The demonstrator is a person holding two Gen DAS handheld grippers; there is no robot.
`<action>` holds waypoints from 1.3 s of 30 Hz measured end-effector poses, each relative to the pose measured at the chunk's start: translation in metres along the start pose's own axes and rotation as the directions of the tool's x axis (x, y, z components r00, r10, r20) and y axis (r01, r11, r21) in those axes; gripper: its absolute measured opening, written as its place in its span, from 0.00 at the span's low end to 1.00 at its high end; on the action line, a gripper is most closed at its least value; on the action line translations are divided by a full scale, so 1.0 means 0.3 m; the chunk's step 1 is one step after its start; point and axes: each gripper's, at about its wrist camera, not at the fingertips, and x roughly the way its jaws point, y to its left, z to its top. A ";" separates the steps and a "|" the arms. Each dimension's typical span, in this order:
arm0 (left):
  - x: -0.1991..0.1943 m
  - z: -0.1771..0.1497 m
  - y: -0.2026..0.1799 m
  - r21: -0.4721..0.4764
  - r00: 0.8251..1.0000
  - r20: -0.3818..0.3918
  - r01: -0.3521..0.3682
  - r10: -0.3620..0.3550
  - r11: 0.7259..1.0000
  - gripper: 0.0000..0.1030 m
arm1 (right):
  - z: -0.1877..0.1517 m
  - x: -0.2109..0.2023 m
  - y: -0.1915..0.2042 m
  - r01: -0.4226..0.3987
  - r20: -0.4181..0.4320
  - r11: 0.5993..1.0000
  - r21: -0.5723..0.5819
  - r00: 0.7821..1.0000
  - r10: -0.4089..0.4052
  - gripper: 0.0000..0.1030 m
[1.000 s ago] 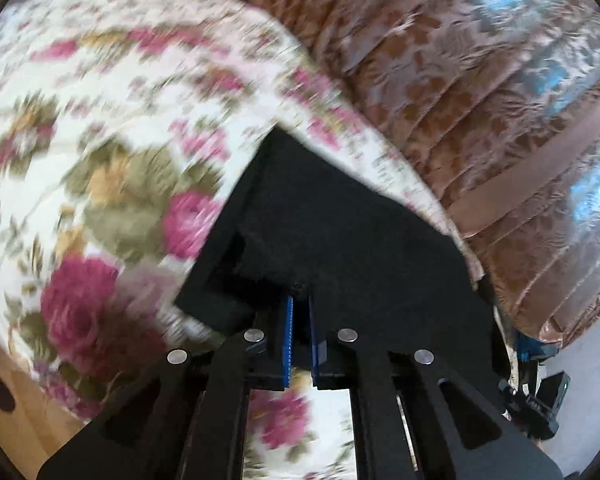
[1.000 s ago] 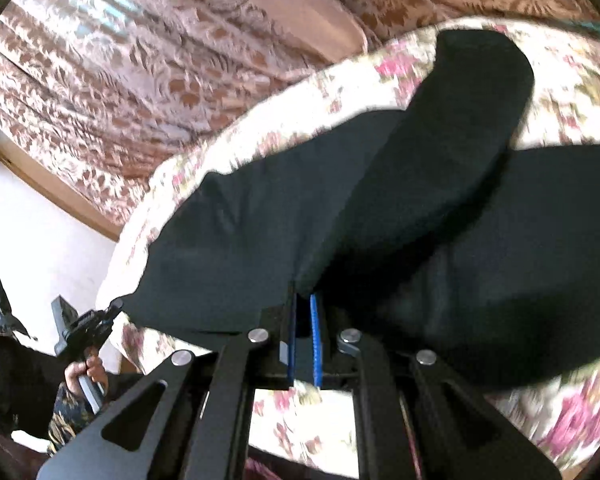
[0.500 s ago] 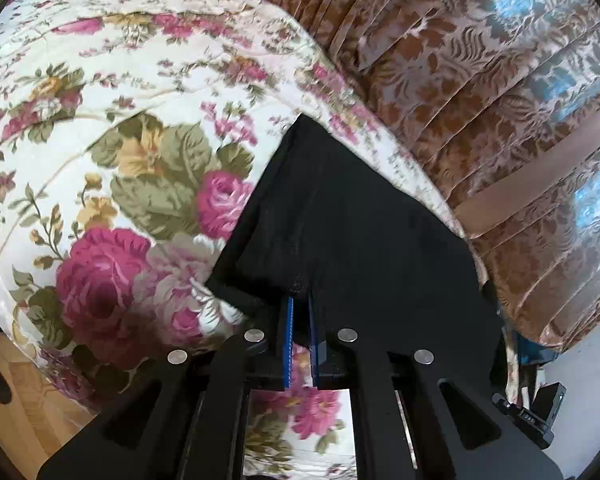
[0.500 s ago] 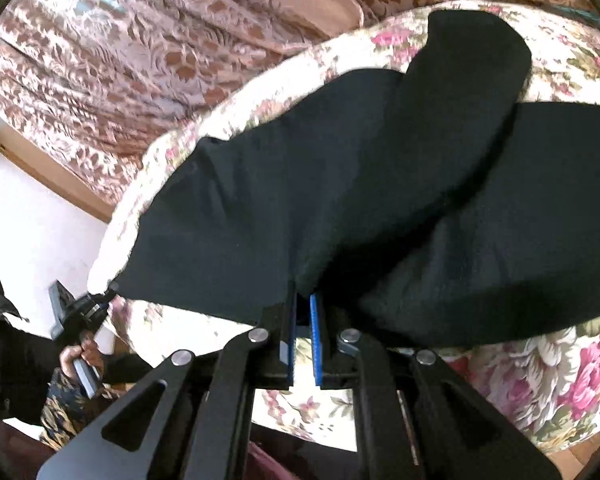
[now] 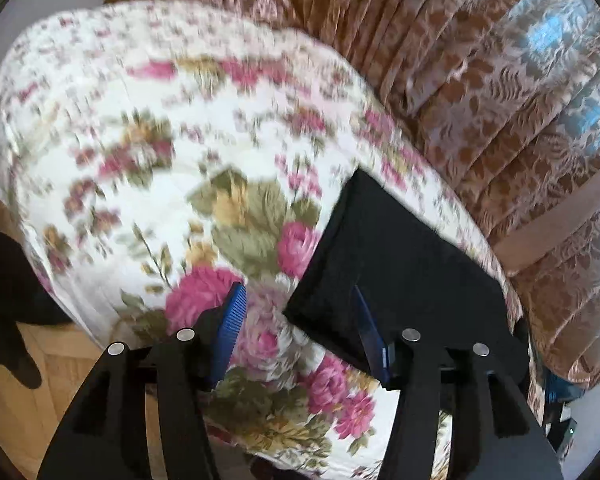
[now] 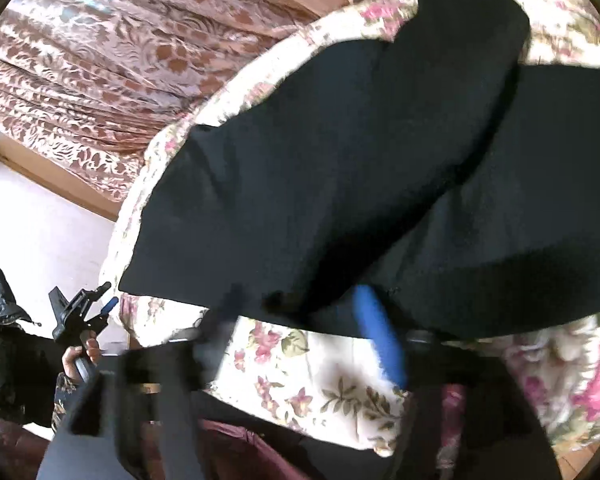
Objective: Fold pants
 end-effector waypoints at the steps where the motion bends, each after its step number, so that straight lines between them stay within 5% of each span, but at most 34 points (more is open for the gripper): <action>1: -0.010 0.005 -0.025 0.020 1.000 0.015 0.011 -0.011 1.000 0.52 | 0.005 -0.019 -0.003 0.016 0.009 1.000 -0.005 1.000 -0.015 0.73; 6: 0.045 -0.040 -0.240 0.191 0.996 -0.017 0.089 -0.087 0.978 0.52 | 0.101 -0.150 -0.052 0.106 0.136 0.994 0.031 0.985 -0.110 0.74; 12: 0.211 -0.229 -0.570 0.426 0.962 -0.211 0.251 -0.174 0.869 0.52 | 0.350 -0.178 -0.080 0.206 0.251 0.976 0.067 0.943 -0.217 0.74; 19: 0.310 -0.402 -0.751 0.533 0.911 -0.369 0.370 -0.185 0.761 0.52 | 0.695 0.039 -0.123 0.353 0.162 0.931 0.091 0.917 -0.364 0.74; 22: 0.328 -0.439 -0.785 0.550 0.899 -0.398 0.394 -0.183 0.736 0.52 | 0.793 0.157 -0.160 0.449 0.091 0.888 0.101 0.884 -0.458 0.74; 24: 0.339 -0.443 -0.799 0.546 0.890 -0.414 0.411 -0.191 0.730 0.52 | 0.839 0.239 -0.204 0.545 0.022 0.833 0.100 0.836 -0.549 0.74; 26: 0.351 -0.448 -0.817 0.544 0.887 -0.419 0.416 -0.193 0.728 0.52 | 0.860 0.289 -0.251 0.573 -0.028 0.814 0.099 0.819 -0.573 0.74; 28: 0.357 -0.453 -0.825 0.541 0.881 -0.432 0.426 -0.195 0.725 0.52 | 0.856 0.331 -0.287 0.623 -0.078 0.779 0.068 0.782 -0.618 0.51; 29: 0.361 -0.454 -0.832 0.540 0.878 -0.437 0.430 -0.196 0.723 0.52 | 0.850 0.319 -0.284 0.646 -0.056 0.762 0.042 0.763 -0.644 0.31; 30: 0.362 -0.458 -0.837 0.541 0.875 -0.442 0.436 -0.197 0.719 0.52 | 0.848 0.302 -0.284 0.631 -0.045 0.775 0.043 0.776 -0.629 0.07; 34: 0.353 -0.487 -0.892 0.545 0.842 -0.488 0.500 -0.230 0.673 0.52 | 0.797 0.109 -0.268 0.514 0.083 0.853 0.093 0.850 -0.521 0.05; 39: 0.331 -0.588 -1.007 0.589 0.793 -0.559 0.584 -0.240 0.559 0.52 | 0.664 -0.228 -0.258 0.360 0.275 0.913 0.192 0.873 -0.402 0.05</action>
